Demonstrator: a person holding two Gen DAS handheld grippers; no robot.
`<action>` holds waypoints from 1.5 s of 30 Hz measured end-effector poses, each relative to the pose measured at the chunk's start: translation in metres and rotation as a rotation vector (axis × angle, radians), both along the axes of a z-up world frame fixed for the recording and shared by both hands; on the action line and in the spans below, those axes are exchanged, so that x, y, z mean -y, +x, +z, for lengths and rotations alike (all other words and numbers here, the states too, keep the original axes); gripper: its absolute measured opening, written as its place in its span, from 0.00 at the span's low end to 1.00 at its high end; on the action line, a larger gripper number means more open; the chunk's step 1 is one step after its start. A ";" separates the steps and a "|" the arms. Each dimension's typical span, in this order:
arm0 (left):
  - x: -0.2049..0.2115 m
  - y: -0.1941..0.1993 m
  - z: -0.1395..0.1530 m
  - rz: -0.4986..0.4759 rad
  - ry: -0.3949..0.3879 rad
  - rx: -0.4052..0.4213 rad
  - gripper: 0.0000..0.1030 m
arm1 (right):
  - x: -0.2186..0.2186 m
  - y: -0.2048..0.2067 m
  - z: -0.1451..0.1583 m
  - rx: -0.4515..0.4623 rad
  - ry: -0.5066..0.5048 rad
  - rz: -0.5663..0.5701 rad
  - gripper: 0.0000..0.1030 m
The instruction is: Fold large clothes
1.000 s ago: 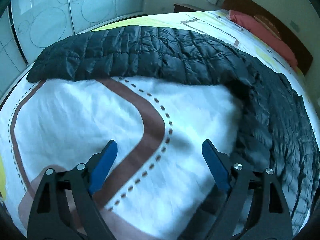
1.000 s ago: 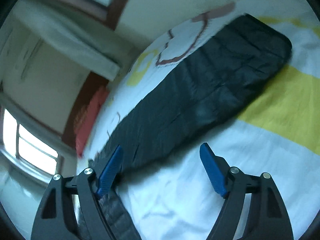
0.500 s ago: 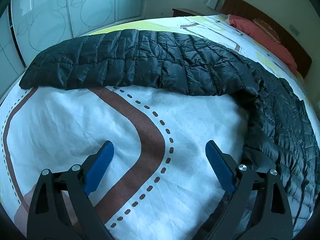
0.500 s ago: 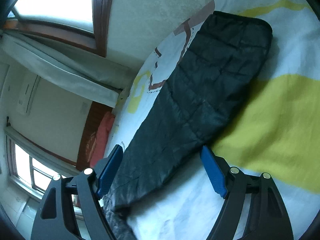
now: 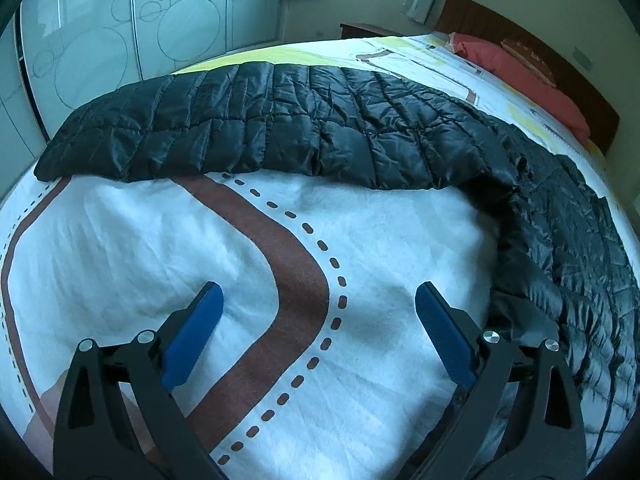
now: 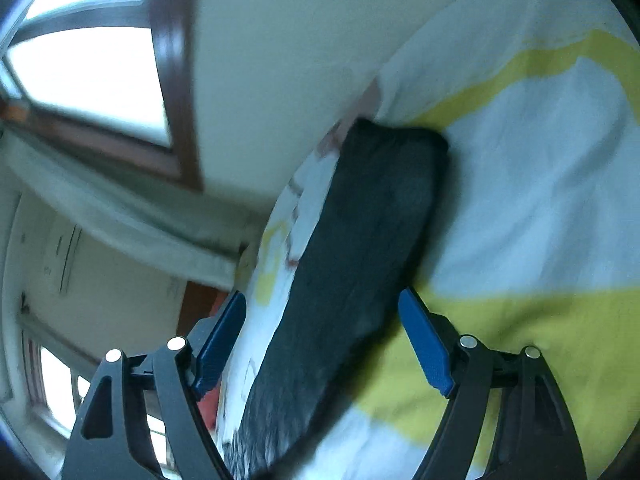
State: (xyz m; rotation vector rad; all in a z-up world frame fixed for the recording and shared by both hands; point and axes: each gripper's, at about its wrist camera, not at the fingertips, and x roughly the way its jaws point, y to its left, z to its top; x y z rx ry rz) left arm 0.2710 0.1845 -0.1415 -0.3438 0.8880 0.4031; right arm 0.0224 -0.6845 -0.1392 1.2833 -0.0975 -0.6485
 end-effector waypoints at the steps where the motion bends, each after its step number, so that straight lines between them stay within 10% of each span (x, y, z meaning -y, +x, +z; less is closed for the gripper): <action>1: 0.001 0.001 0.000 -0.001 0.009 -0.006 0.94 | 0.006 0.008 0.001 -0.020 -0.002 0.014 0.75; 6: 0.002 0.003 -0.001 -0.004 0.018 -0.011 0.95 | 0.008 0.027 0.010 -0.132 -0.043 0.044 0.76; 20: 0.006 0.007 -0.004 -0.011 0.041 -0.026 0.97 | 0.033 0.037 0.005 -0.088 0.030 -0.014 0.62; 24: 0.006 0.008 -0.005 -0.011 0.052 -0.032 0.97 | 0.033 0.052 0.003 -0.179 0.006 0.060 0.15; 27: 0.006 0.009 -0.005 -0.012 0.055 -0.035 0.97 | 0.021 0.047 0.010 -0.187 -0.025 0.072 0.10; 36: 0.007 0.009 -0.005 -0.012 0.056 -0.031 0.97 | -0.114 0.137 0.100 -0.326 -0.446 0.361 0.09; 45: 0.006 0.008 -0.006 -0.012 0.051 -0.027 0.98 | -0.302 0.252 0.126 -0.398 -0.719 0.710 0.09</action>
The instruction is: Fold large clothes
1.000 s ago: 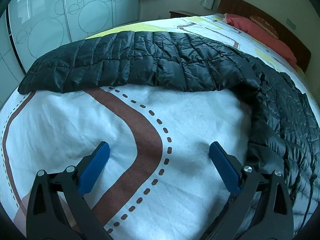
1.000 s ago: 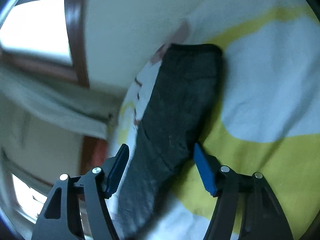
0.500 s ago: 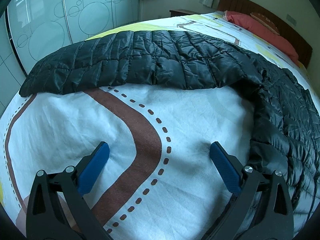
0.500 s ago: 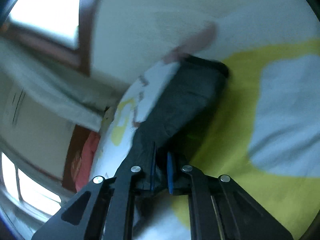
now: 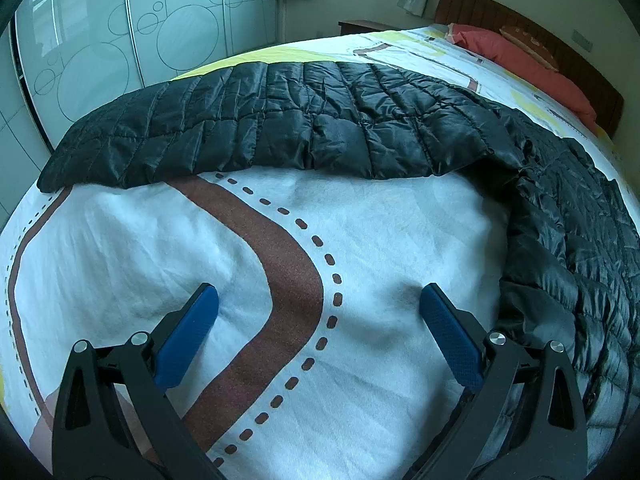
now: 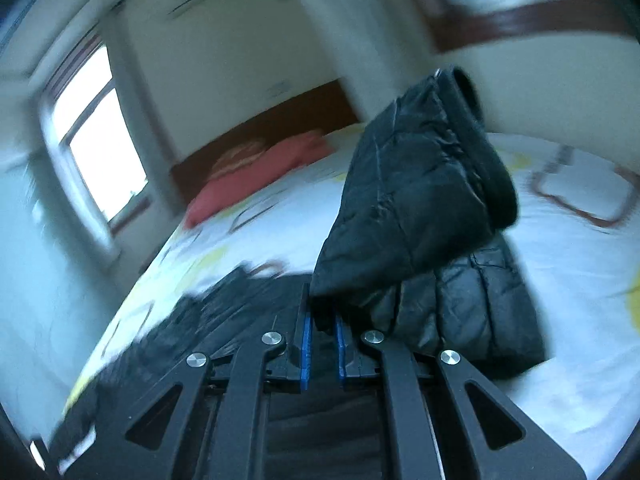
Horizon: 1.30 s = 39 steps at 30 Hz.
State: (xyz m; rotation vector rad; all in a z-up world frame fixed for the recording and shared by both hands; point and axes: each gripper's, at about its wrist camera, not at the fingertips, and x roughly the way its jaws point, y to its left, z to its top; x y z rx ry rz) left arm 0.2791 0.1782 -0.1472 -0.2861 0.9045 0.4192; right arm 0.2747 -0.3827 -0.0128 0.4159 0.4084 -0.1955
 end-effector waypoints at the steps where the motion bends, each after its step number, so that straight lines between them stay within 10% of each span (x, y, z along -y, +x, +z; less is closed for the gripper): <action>1: 0.000 0.000 0.000 0.000 0.001 -0.001 0.98 | -0.015 0.013 0.000 -0.012 -0.012 0.030 0.09; 9: 0.001 0.000 0.000 0.000 -0.006 0.007 0.98 | -0.160 0.090 -0.034 -0.157 -0.110 0.281 0.09; 20: 0.000 -0.002 0.000 0.000 -0.007 0.009 0.98 | -0.256 0.107 -0.089 -0.313 -0.146 0.488 0.09; 26: 0.000 -0.002 -0.001 0.000 -0.007 0.009 0.98 | -0.256 0.107 -0.096 -0.365 -0.125 0.536 0.24; 29: 0.000 -0.001 -0.001 0.000 -0.007 0.010 0.98 | -0.249 0.096 -0.084 -0.323 -0.061 0.584 0.72; 34: 0.000 -0.002 -0.001 0.000 -0.007 0.010 0.98 | -0.192 0.068 -0.043 -0.183 -0.049 0.495 0.72; 39: 0.000 -0.002 -0.001 0.000 -0.007 0.010 0.98 | -0.064 0.068 -0.028 -0.211 -0.083 0.162 0.43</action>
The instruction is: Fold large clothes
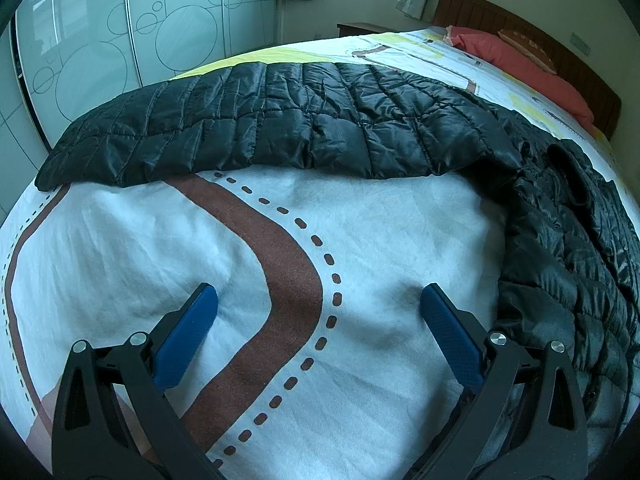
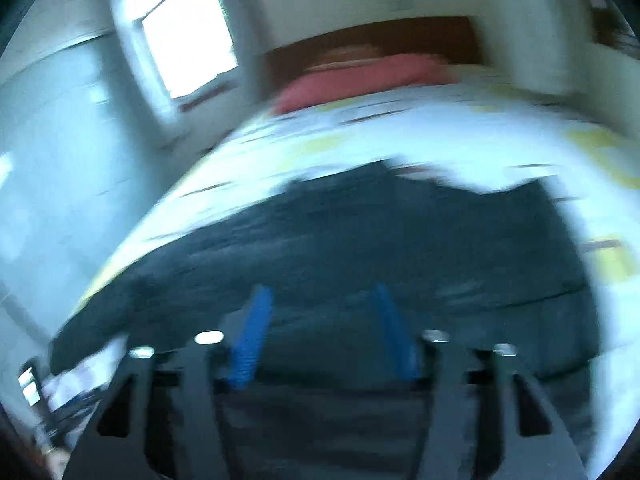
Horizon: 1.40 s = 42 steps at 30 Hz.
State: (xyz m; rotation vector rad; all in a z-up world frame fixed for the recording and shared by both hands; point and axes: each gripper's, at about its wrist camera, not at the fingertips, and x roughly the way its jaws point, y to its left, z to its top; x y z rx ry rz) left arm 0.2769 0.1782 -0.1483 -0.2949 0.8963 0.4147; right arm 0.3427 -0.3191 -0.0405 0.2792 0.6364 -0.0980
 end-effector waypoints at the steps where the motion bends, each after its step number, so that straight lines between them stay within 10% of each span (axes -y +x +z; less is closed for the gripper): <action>1: 0.000 0.001 0.000 0.000 0.000 0.000 0.98 | 0.029 0.000 -0.002 -0.009 -0.006 -0.072 0.41; 8: 0.000 0.001 0.000 0.000 0.000 0.000 0.98 | 0.096 0.013 -0.077 -0.198 0.017 -0.126 0.30; 16: 0.000 0.001 0.000 0.000 0.003 -0.001 0.98 | 0.089 0.042 -0.024 -0.099 -0.116 -0.142 0.31; 22: 0.000 0.001 0.000 0.000 0.002 0.000 0.98 | 0.134 0.087 -0.070 -0.220 -0.006 -0.183 0.33; 28: 0.000 0.001 0.000 0.000 0.003 0.002 0.98 | 0.113 0.075 -0.047 -0.123 -0.012 -0.166 0.35; 31: 0.000 0.001 -0.001 0.000 0.002 0.001 0.98 | 0.098 0.093 -0.079 -0.219 -0.059 -0.102 0.51; 42: 0.000 0.000 -0.001 0.000 -0.005 0.006 0.98 | 0.053 0.064 -0.080 -0.210 -0.175 -0.115 0.52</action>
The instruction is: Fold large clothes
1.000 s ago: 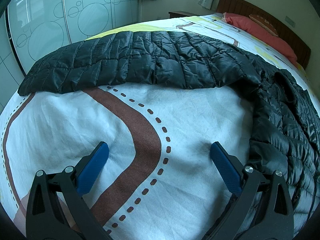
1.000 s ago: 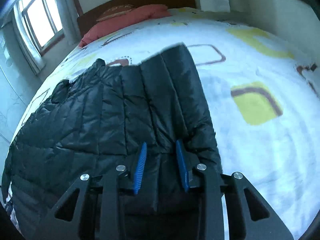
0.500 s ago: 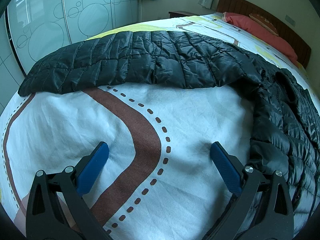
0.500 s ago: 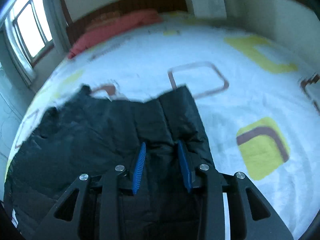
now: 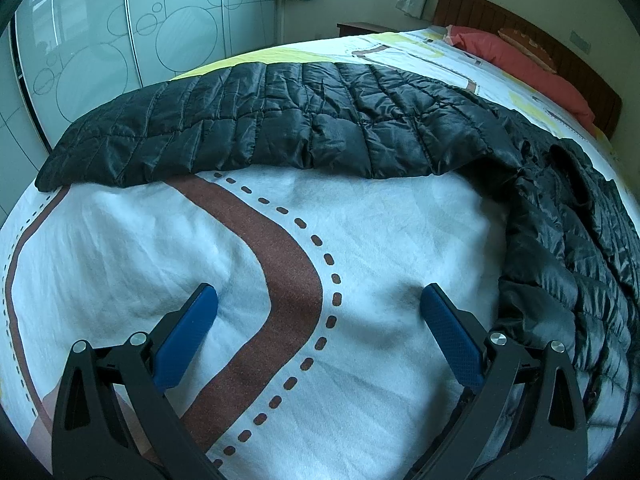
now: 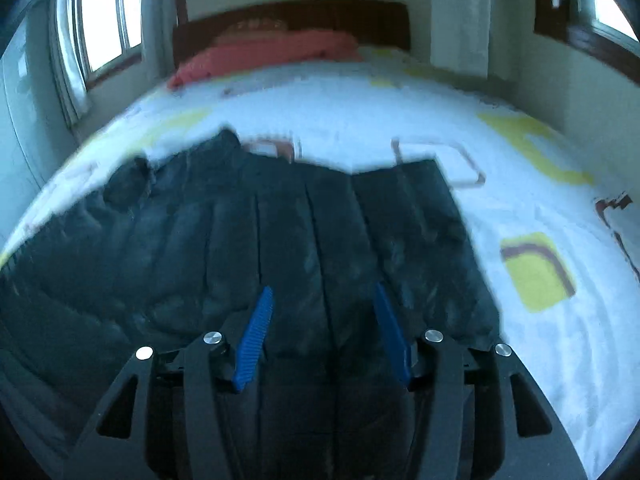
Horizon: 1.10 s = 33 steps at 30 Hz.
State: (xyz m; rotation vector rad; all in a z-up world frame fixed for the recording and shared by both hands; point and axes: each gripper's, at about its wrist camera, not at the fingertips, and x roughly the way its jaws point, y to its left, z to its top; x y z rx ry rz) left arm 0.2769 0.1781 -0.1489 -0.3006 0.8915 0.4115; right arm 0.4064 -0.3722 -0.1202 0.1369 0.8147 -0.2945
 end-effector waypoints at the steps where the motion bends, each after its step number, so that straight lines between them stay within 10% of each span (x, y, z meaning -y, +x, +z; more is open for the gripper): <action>1: -0.001 0.000 0.000 0.000 -0.002 0.000 0.98 | 0.002 0.001 -0.004 0.007 0.003 0.000 0.54; 9: -0.012 -0.001 0.004 -0.036 -0.055 -0.002 0.98 | 0.006 -0.006 -0.005 0.038 0.021 0.004 0.57; 12: -0.045 -0.015 0.013 -0.022 -0.214 0.111 0.98 | 0.000 -0.010 -0.008 0.044 0.017 0.008 0.59; 21: -0.223 -0.065 0.002 0.391 -0.370 0.357 0.98 | -0.003 -0.014 -0.008 0.054 0.007 0.009 0.60; 27: -0.265 -0.071 0.002 0.518 -0.464 0.503 0.96 | -0.006 -0.014 -0.007 0.053 -0.012 0.011 0.62; 33: -0.280 -0.075 -0.004 0.651 -0.451 0.504 0.23 | -0.006 -0.014 -0.007 0.054 -0.014 0.012 0.62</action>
